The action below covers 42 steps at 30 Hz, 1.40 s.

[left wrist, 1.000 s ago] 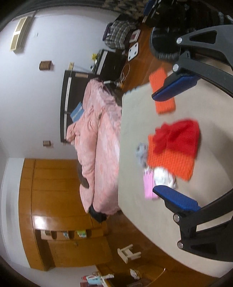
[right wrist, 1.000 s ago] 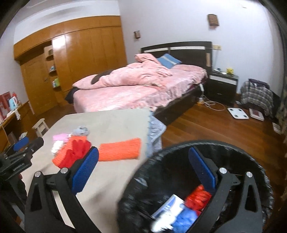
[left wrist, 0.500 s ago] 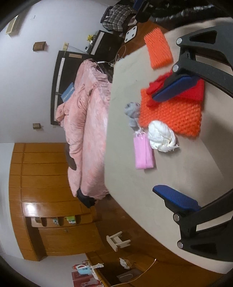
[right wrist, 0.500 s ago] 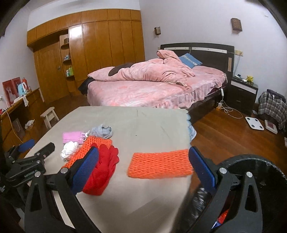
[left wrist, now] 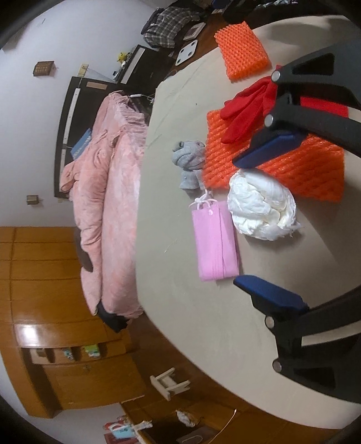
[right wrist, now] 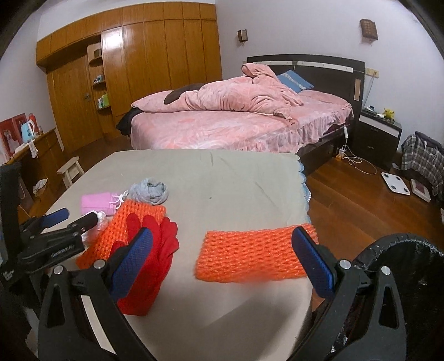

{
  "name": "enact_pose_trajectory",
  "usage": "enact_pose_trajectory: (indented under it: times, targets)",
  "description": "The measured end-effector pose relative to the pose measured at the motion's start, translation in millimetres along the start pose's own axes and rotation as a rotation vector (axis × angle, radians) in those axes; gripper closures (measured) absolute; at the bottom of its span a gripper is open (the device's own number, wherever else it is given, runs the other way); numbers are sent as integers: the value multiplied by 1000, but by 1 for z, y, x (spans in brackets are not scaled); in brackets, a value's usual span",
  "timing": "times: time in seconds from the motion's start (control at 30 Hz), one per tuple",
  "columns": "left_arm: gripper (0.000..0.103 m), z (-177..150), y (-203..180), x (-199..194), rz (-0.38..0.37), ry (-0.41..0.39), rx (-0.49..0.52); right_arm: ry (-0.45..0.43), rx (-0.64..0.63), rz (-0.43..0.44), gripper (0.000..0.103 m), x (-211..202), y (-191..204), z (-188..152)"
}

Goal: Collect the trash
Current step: 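Move both grippers back to the table toward the red glove and tissue, then grasp the red glove with the right gripper while the left gripper grasps a white tissue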

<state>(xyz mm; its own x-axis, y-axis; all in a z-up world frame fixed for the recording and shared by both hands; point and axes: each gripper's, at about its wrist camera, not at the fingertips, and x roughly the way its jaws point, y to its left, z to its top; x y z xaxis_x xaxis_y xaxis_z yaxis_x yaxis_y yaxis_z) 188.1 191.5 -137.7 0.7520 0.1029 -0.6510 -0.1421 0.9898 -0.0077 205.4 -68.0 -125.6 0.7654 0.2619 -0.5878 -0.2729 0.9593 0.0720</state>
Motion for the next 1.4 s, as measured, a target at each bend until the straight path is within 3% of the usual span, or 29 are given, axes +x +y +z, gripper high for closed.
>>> enact_pose_trajectory:
  times: [0.07,0.2,0.3,0.5,0.73,1.07,1.27,1.4]
  targets:
    - [33,-1,-2,3,-13,12,12,2,-4,0,6,1,2,-1]
    - [58,-2,-6,5,-50,26,41,6,-7,7,6,4,5,-2]
    - [69,-2,-11,2,-62,16,63,8,-11,14,6,5,8,-3]
    - [80,-1,0,-11,-87,-20,1,12,-18,28,6,6,15,-3]
    - [80,-3,16,-37,-69,-63,-50,25,-26,56,6,7,27,-6]
    - [81,-15,30,-50,-33,-51,-58,87,-60,120,6,24,55,-15]
    - [80,-18,32,-51,-41,-47,-62,139,-85,143,25,37,66,-15]
    - [81,-21,28,-54,-41,-50,-58,166,-101,158,47,42,71,-17]
